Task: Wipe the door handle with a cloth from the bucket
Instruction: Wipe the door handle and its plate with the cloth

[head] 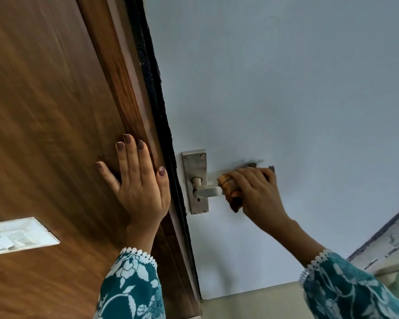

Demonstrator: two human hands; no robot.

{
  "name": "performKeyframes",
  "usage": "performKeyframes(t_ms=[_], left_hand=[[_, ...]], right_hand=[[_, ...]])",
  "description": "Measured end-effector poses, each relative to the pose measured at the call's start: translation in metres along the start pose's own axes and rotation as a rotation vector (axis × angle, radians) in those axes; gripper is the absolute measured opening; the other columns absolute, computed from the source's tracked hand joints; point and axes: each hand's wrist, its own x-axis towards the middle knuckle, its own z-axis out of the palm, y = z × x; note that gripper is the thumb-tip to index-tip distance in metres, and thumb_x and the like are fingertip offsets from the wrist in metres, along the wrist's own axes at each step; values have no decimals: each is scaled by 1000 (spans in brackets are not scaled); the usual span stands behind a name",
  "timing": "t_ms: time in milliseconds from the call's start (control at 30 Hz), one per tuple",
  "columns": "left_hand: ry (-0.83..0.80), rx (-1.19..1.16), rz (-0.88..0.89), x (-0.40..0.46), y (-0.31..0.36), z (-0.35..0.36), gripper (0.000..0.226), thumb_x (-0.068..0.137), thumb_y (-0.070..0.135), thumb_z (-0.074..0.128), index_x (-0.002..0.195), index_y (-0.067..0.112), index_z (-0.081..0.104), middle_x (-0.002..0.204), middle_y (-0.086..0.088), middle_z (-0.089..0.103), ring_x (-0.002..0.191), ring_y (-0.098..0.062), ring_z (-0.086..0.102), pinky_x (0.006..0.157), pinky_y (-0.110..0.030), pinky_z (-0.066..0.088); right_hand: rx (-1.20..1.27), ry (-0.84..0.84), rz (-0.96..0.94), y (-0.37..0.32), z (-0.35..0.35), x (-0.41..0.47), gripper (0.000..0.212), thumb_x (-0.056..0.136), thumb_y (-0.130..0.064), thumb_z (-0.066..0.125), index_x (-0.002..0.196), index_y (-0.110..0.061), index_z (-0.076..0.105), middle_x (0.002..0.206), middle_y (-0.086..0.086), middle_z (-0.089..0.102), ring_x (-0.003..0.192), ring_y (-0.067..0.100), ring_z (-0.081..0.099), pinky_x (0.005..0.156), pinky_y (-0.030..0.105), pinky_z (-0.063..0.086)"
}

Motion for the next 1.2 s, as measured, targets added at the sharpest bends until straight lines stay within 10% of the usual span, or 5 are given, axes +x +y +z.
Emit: performKeyframes(t_ms=[400,767,967,1200], left_hand=[[-44,-1,16,-1,5,0,55,101,24,28,152,16,8,161,8,-4,147,-14,8,117,-48,0],[-171,-8,57,-4,-16,-18,56,101,31,29,152,16,9,159,1,7,147,-16,7,114,-53,-10],[-142,15,70,-7,-19,-14,54,101,30,24,151,16,12,161,6,2,147,-15,8,115,-51,-5],[-127,36,43,-11,-14,-9,54,101,31,20,151,14,10,161,6,-3,148,-15,5,116,-50,-4]], right_hand=[[-22,34,3,-75,20,13,37,87,-18,45,119,-8,62,120,9,65,109,26,60,100,42,35],[145,126,31,-2,12,-2,35,81,-24,47,107,-12,68,105,2,70,100,23,63,90,36,35],[757,114,475,3,17,-15,40,81,-26,48,118,-18,60,106,-4,66,102,20,61,87,34,47],[1642,421,869,-34,43,-21,17,98,-20,44,101,-5,52,99,6,58,101,29,50,96,71,35]])
